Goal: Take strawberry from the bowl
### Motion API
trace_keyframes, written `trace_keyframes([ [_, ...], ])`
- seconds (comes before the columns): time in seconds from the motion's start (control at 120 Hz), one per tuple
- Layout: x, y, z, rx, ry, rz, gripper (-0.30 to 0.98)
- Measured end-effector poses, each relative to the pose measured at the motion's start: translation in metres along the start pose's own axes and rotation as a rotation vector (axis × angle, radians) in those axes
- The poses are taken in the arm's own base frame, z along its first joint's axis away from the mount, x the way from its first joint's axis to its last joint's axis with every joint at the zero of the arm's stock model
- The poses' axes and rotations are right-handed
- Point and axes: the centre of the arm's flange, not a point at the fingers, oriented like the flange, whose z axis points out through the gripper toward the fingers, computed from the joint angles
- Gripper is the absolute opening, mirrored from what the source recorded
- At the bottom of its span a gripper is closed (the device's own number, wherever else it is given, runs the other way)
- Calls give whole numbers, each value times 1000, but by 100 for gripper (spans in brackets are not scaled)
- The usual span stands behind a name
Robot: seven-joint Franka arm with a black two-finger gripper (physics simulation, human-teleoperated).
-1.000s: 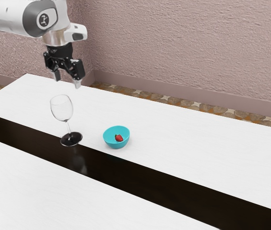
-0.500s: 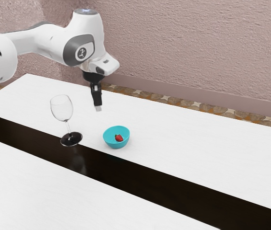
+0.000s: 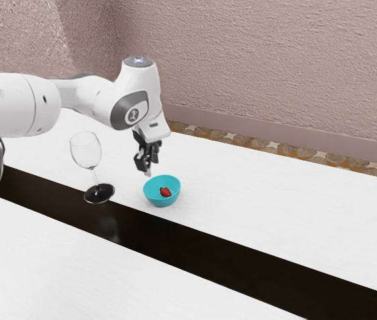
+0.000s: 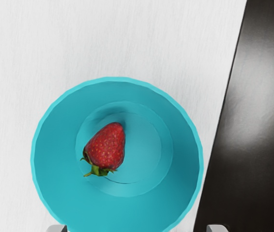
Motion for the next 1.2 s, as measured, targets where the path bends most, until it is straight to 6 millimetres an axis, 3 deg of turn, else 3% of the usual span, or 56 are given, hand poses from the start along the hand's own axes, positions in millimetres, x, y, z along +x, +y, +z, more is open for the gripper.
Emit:
trace_keyframes([
  [0.1,-5,-6,20,-9,2,55,29],
  [0.233,2,-7,37,-13,11,137,24],
  [0.592,15,-20,89,-23,26,274,26],
  [1.067,18,-21,117,-19,37,359,27],
  [1.2,19,-23,113,-7,41,368,14],
])
